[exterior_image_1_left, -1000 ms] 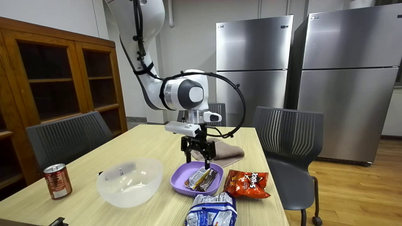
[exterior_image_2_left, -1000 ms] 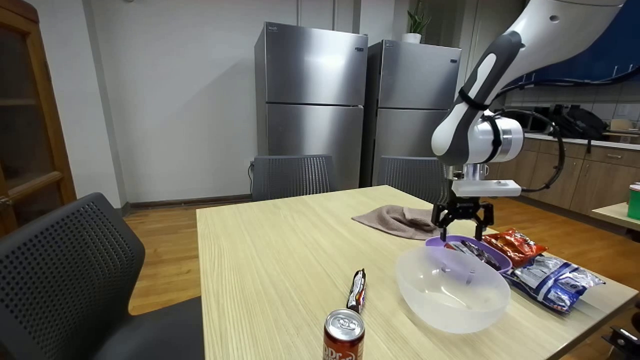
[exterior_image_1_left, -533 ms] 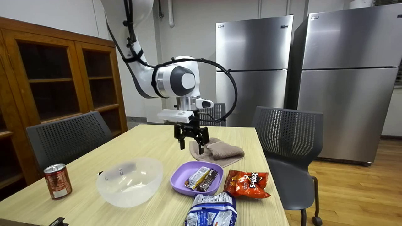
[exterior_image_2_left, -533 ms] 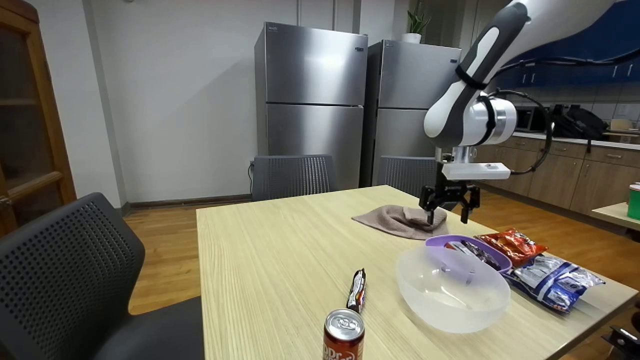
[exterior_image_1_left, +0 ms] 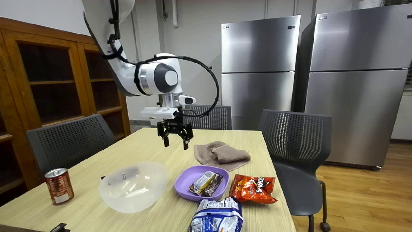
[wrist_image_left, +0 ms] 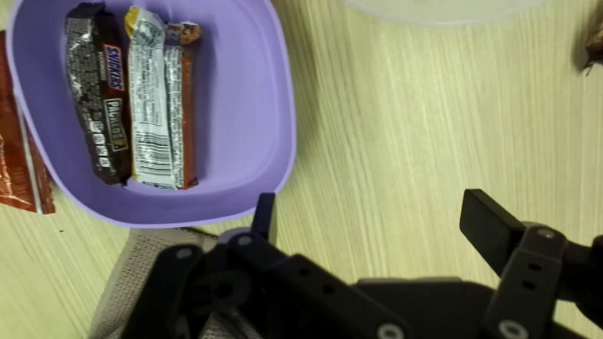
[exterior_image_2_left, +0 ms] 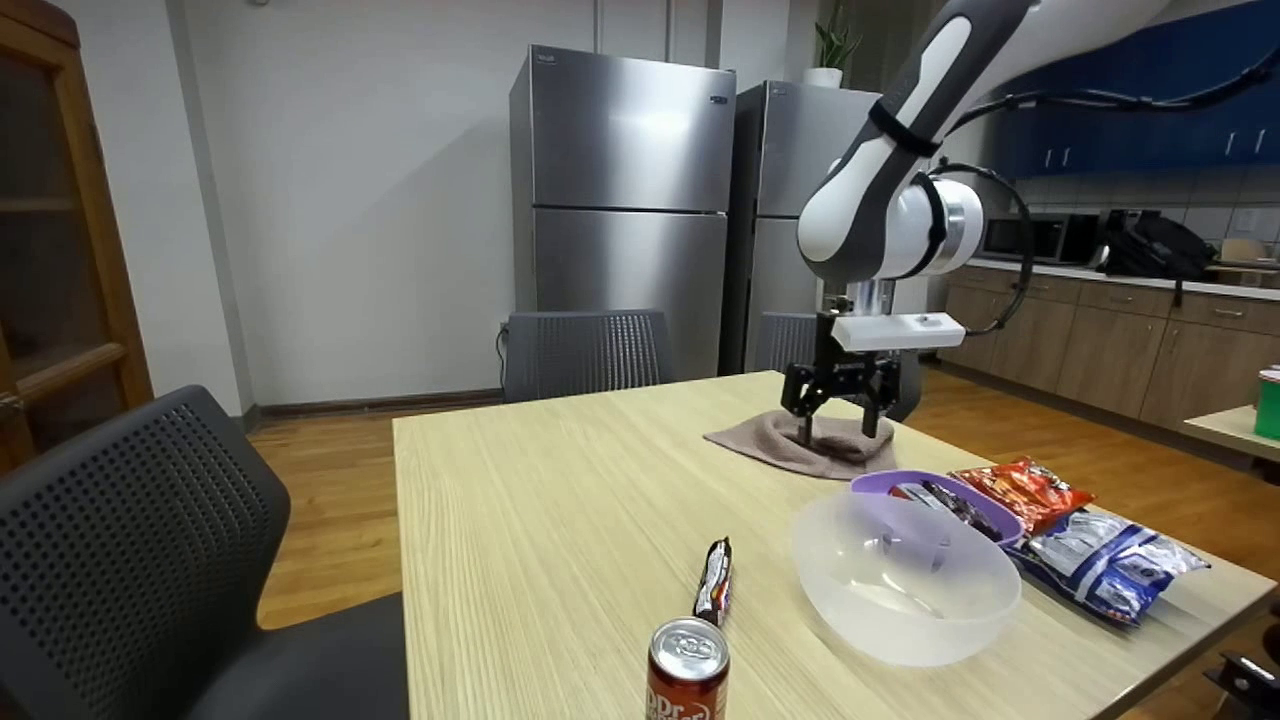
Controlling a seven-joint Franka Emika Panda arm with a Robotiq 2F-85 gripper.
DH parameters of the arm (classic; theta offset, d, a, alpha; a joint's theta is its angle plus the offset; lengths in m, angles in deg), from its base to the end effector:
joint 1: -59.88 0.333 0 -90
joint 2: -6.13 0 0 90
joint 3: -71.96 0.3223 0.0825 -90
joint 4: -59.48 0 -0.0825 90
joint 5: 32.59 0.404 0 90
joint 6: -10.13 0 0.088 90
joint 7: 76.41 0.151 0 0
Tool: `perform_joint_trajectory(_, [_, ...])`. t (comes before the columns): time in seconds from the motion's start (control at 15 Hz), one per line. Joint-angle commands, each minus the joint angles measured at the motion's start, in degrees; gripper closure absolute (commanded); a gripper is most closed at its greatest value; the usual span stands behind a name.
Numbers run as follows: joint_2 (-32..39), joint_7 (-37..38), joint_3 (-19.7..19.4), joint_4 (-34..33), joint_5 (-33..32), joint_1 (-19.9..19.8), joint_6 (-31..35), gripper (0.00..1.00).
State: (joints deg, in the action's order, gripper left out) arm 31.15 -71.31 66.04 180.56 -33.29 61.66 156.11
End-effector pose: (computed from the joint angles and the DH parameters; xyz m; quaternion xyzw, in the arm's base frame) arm 0.5913 -0.0452 0.1511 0.9972 -0.0707 0.0002 0.0252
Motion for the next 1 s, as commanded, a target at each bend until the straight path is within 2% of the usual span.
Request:
perform_joint_trajectory(0.0, [-1.99, 3.21, 1.51, 1.62, -1.43, 2.24, 0.83, 0.00])
perform_joint_trajectory(0.53, [-2.55, 12.52, 4.69, 1.69, 0.62, 7.51, -1.80, 0.00])
perform_joint_trajectory(0.93, [-2.92, 22.61, 5.93, 1.38, 1.95, 11.80, -3.96, 0.00])
